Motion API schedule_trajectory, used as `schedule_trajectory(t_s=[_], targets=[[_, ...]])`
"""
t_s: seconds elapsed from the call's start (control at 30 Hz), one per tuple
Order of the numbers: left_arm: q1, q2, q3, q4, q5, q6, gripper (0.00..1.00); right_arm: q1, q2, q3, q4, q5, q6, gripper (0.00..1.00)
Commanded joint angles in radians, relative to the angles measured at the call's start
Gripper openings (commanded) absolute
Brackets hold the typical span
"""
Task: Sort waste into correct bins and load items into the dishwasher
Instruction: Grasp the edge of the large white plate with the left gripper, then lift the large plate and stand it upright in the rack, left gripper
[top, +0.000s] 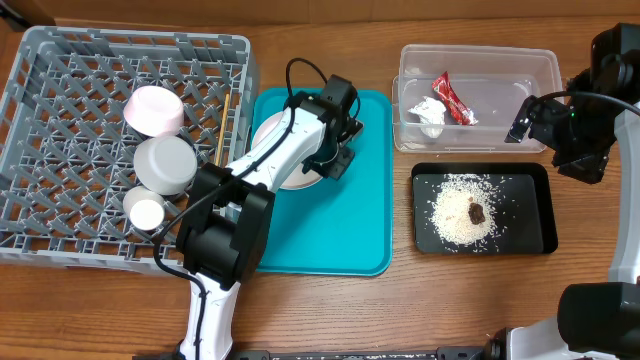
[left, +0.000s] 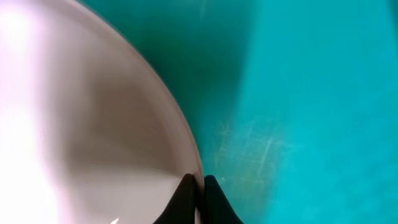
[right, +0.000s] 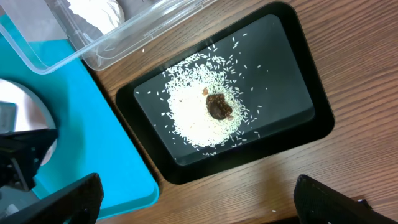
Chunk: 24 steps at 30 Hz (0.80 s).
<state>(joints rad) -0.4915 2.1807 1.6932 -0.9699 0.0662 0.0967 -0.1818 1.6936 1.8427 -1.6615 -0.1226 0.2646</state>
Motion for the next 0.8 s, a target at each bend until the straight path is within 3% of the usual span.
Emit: schedule_trajectory(t_s=[0.0, 0.47, 0.77], targets=[[-0.006, 0.016, 0.122, -0.045, 0.005, -0.034, 0.04, 0.003, -0.008, 0.004, 0.002, 0.009, -0.003, 1.00], [0.031, 0.014, 0.653, -0.382, 0.015, -0.094, 0.04, 0.003, -0.008, 0.004, -0.002, 0.010, -0.003, 1.00], [0.190, 0.014, 0.829, -0.569, 0.182, -0.093, 0.04, 0.003, -0.008, 0.004, -0.002, 0.010, -0.003, 1.00]])
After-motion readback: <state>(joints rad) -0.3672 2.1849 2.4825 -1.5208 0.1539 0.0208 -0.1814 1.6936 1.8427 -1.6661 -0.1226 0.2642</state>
